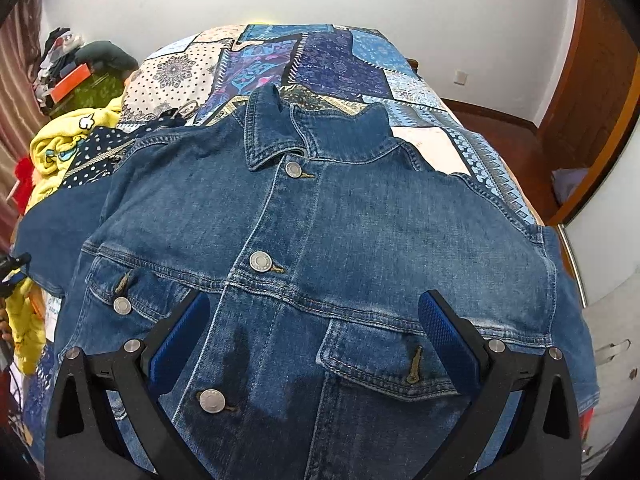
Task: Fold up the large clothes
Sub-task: 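Grasp the denim jacket sleeve with the left tool and lift it, then fold the held sleeve across the jacket front with the left tool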
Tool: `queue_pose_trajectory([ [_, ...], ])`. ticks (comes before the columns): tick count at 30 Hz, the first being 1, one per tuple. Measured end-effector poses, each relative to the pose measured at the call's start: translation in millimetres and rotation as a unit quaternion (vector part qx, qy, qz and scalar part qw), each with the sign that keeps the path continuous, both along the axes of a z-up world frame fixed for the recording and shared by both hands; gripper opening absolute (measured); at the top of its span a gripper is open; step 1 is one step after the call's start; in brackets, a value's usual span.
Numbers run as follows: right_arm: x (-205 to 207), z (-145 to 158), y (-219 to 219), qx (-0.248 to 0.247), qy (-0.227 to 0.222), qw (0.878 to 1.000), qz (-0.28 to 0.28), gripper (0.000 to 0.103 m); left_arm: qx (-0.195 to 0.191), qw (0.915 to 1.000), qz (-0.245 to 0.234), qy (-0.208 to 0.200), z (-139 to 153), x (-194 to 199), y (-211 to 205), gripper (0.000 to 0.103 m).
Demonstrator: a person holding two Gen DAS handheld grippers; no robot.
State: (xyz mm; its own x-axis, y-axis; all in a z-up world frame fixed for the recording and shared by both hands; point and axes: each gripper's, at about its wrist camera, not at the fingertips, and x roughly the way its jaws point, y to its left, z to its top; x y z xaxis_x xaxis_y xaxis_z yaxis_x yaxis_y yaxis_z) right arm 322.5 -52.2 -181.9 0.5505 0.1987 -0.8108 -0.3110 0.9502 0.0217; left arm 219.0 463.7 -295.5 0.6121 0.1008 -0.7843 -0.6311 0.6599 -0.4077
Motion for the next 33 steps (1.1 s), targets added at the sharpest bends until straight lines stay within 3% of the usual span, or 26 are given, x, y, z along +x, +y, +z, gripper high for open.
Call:
queue_pose_trajectory([
  [2,-0.4,2.8,-0.9,0.003,-0.001,1.000,0.000,0.103,0.016,0.9998,0.004,0.007,6.7,0.1,-1.5,0.033],
  [9,-10.0,17.3,-2.6,-0.002,-0.020,1.000,0.012,0.103,0.101,0.9948,-0.002,0.006,55.0,4.1,-18.2,0.011],
  [14,-22.5,26.7,-2.7,-0.012,-0.038,0.999,0.034,0.103,0.161,0.9865,-0.018,-0.023,107.4,17.8,-42.5,0.008],
  [18,-30.5,33.0,-6.3,-0.019,-0.053,0.997,0.045,0.103,0.209,0.9750,-0.048,-0.058,155.7,38.1,-75.9,0.006],
  [24,-38.1,43.2,-18.3,-0.013,-0.066,0.997,0.046,0.103,0.238,0.9550,-0.128,-0.122,207.5,77.4,-152.2,0.005],
  [28,-44.5,47.2,-29.3,-0.007,-0.072,0.997,0.041,0.103,0.262,0.9367,-0.188,-0.137,215.1,105.9,-215.5,0.005],
  [33,-49.6,48.4,-44.7,-0.004,-0.073,0.997,0.031,0.103,0.233,0.9247,-0.267,-0.140,198.7,132.8,-286.4,0.004],
])
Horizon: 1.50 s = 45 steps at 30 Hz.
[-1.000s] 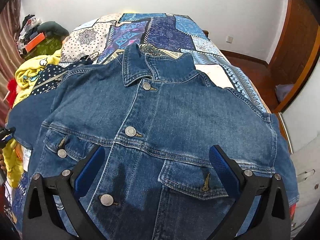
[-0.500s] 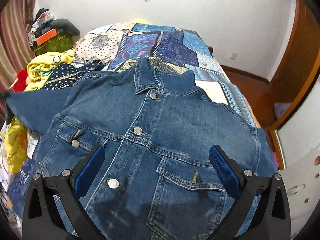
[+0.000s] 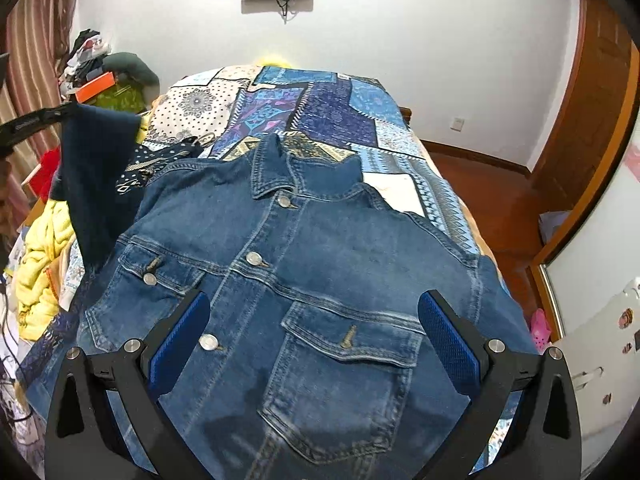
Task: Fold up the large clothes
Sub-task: 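Fold the held sleeve across the jacket front with the left tool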
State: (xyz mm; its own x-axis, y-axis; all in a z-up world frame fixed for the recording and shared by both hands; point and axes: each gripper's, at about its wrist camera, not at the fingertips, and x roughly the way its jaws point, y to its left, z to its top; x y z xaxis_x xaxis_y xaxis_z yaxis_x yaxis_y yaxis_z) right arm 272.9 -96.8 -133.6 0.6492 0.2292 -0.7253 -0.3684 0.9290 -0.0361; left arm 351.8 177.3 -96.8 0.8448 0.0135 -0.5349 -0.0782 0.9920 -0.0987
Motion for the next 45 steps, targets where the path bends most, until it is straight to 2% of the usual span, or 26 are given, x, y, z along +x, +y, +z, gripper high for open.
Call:
queue_pose_trajectory([
  [4,-0.5,-1.3,-14.2,0.011,0.006,1.000,-0.007,0.103,-0.004,0.9976,-0.049,0.048,-32.4,11.7,-47.3,0.004],
  [7,-1.2,-2.2,-24.1,0.020,0.010,1.000,-0.011,0.103,-0.014,0.9914,-0.083,0.100,-66.3,12.3,-74.9,0.004],
  [12,0.8,-8.0,-31.2,0.029,0.026,0.999,-0.014,0.103,-0.020,0.9784,-0.111,0.173,-106.3,1.9,-103.4,0.004],
  [14,1.9,-11.8,-32.4,0.031,0.034,0.999,-0.014,0.103,-0.023,0.9756,-0.110,0.189,-116.0,-2.2,-106.5,0.005],
  [16,2.0,-15.0,-32.1,0.033,0.038,0.999,-0.013,0.103,-0.023,0.9736,-0.108,0.200,-120.1,-5.7,-107.3,0.009],
  [19,1.4,-18.4,-29.9,0.030,0.041,0.999,-0.011,0.103,-0.049,0.9679,-0.115,0.218,-121.9,-11.4,-101.0,0.018],
  [20,2.4,-19.6,-29.0,0.028,0.042,0.999,-0.010,0.103,-0.058,0.9666,-0.117,0.220,-120.7,-12.6,-97.9,0.024],
  [23,5.1,-22.4,-26.0,0.021,0.044,0.999,-0.008,0.103,-0.081,0.9652,-0.115,0.220,-111.6,-24.6,-83.6,0.053],
  [26,9.1,-24.0,-23.9,0.018,0.046,0.999,-0.007,0.103,-0.101,0.9680,-0.101,0.206,-100.1,-36.5,-60.1,0.055],
  [29,12.2,-24.7,-20.2,0.018,0.047,0.999,-0.005,0.103,-0.145,0.9657,-0.072,0.203,-95.8,-43.9,-24.0,0.055],
  [36,19.6,-29.3,-4.4,0.012,0.052,0.999,0.001,0.103,-0.268,0.9396,-0.035,0.210,-121.1,-51.2,42.8,0.055],
  [40,20.5,-32.4,5.1,0.003,0.055,0.998,0.008,0.103,-0.346,0.9137,-0.015,0.213,-146.7,-51.9,66.1,0.055],
  [43,20.4,-33.7,11.1,-0.007,0.051,0.999,0.012,0.103,-0.372,0.9035,-0.004,0.213,-156.7,-50.8,73.3,0.055],
  [45,20.5,-34.7,13.7,-0.013,0.050,0.999,0.013,0.103,-0.381,0.9007,-0.003,0.209,-157.6,-49.1,75.0,0.055],
])
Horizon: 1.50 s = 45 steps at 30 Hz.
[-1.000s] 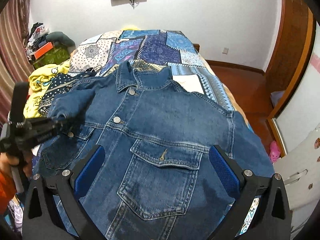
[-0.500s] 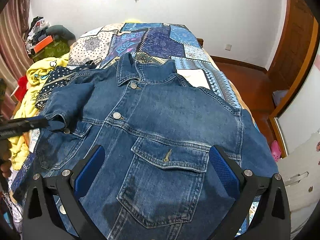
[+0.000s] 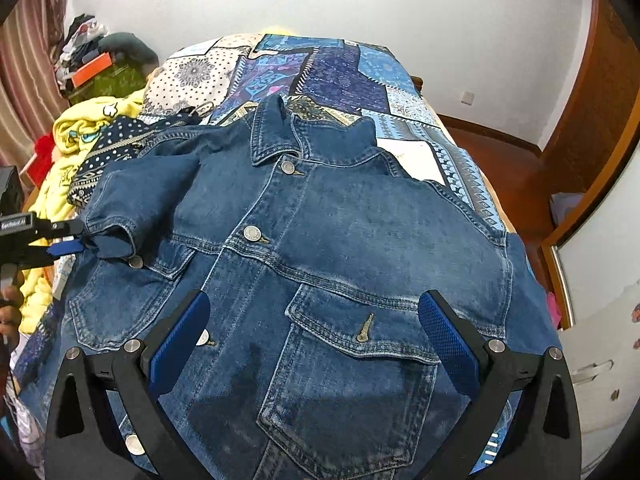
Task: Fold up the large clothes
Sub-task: 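Fold the held sleeve across the jacket front with the left tool, then open the left tool and release the folded sleeve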
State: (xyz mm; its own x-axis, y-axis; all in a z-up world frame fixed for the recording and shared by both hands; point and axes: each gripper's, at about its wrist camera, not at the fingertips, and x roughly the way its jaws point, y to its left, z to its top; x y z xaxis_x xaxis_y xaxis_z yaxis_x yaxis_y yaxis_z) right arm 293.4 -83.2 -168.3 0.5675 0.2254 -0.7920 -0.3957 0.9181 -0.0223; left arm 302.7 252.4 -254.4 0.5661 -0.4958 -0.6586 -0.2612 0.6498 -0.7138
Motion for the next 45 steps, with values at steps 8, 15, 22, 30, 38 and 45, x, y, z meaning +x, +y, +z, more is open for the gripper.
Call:
queue_pose_trajectory([
  [8,0.9,-7.0,2.7,-0.006,0.010,1.000,0.002,0.103,0.081,0.9967,-0.008,0.003,18.8,7.1,-8.8,0.040],
  [15,-2.1,-6.7,-3.3,0.002,0.013,1.000,0.002,0.103,0.225,0.9737,-0.036,-0.005,48.8,0.0,-36.8,0.025],
  [22,-4.0,-2.9,-14.4,0.013,0.007,1.000,-0.005,0.103,0.296,0.9517,-0.049,-0.065,101.7,-5.5,-60.6,0.004],
  [30,-6.2,7.6,-39.6,0.037,-0.002,0.999,-0.027,0.103,0.297,0.9425,-0.074,-0.135,154.2,30.5,-108.7,0.004],
  [38,0.6,9.2,-70.9,0.054,-0.002,0.997,-0.058,0.103,0.304,0.9242,-0.146,-0.179,162.0,64.2,-194.1,0.004],
  [45,3.5,4.4,-90.5,0.055,0.003,0.996,-0.074,0.103,0.255,0.9315,-0.214,-0.146,114.8,93.9,-253.2,0.004],
])
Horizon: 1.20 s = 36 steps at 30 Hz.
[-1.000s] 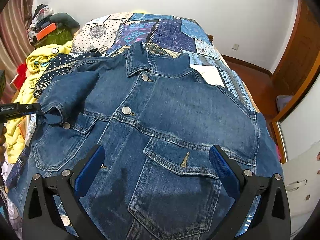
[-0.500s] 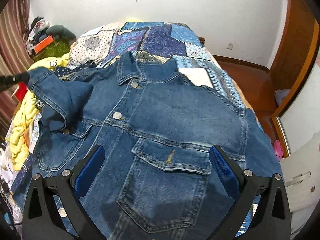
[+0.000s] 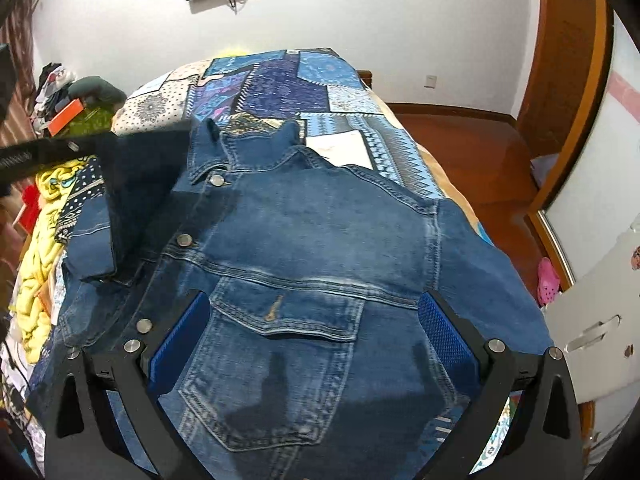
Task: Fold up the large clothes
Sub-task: 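Open the left tool and release the folded sleeve, then grasp the other jacket sleeve with the right tool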
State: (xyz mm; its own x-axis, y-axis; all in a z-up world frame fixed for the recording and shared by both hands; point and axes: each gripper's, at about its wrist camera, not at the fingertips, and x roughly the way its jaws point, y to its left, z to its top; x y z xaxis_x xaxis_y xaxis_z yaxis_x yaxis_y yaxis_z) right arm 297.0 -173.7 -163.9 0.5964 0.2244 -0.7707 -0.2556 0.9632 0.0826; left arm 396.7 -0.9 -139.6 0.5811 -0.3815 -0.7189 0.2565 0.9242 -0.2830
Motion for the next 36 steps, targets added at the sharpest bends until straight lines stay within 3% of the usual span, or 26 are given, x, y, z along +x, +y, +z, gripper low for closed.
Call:
queue_pose_trajectory([
  [4,0.8,-3.9,-8.3,0.000,0.006,1.000,-0.009,0.103,-0.011,0.9987,-0.029,0.041,-33.0,9.0,-26.3,0.004],
  [8,2.8,-9.2,-16.0,-0.006,0.016,1.000,-0.017,0.103,0.005,0.9962,-0.050,0.072,-60.2,9.7,-49.2,0.004],
  [16,0.8,-15.9,-36.7,-0.004,0.032,0.999,-0.042,0.103,0.002,0.9909,-0.082,0.107,-69.8,-6.8,-56.6,0.008],
  [19,-2.0,-16.1,-52.0,0.005,0.039,0.997,-0.059,0.103,0.033,0.9928,-0.077,0.086,-58.1,-20.8,-47.2,0.029],
  [21,-4.6,-14.1,-66.3,0.005,0.039,0.996,-0.079,0.103,0.062,0.9942,-0.063,0.061,-50.4,-30.4,-37.4,0.054],
  [22,-5.9,-13.2,-71.8,0.006,0.039,0.996,-0.085,0.103,0.078,0.9942,-0.056,0.049,-48.7,-34.7,-32.6,0.057],
  [24,-9.8,-11.3,-91.3,0.013,0.042,0.993,-0.108,0.103,0.125,0.9907,-0.042,0.032,-49.1,-43.2,-21.4,0.059],
  [27,-16.3,-11.8,-121.8,0.021,0.050,0.987,-0.149,0.103,0.172,0.9834,-0.033,0.047,-62.6,-44.4,-8.3,0.059],
  [32,-34.4,-22.2,-170.7,0.034,0.070,0.973,-0.217,0.103,0.171,0.9805,-0.023,0.093,-92.0,-35.2,3.3,0.059],
  [36,-47.9,-36.2,-199.5,0.067,0.087,0.959,-0.263,0.103,0.172,0.9809,-0.007,0.090,-100.3,-19.7,-5.8,0.059],
])
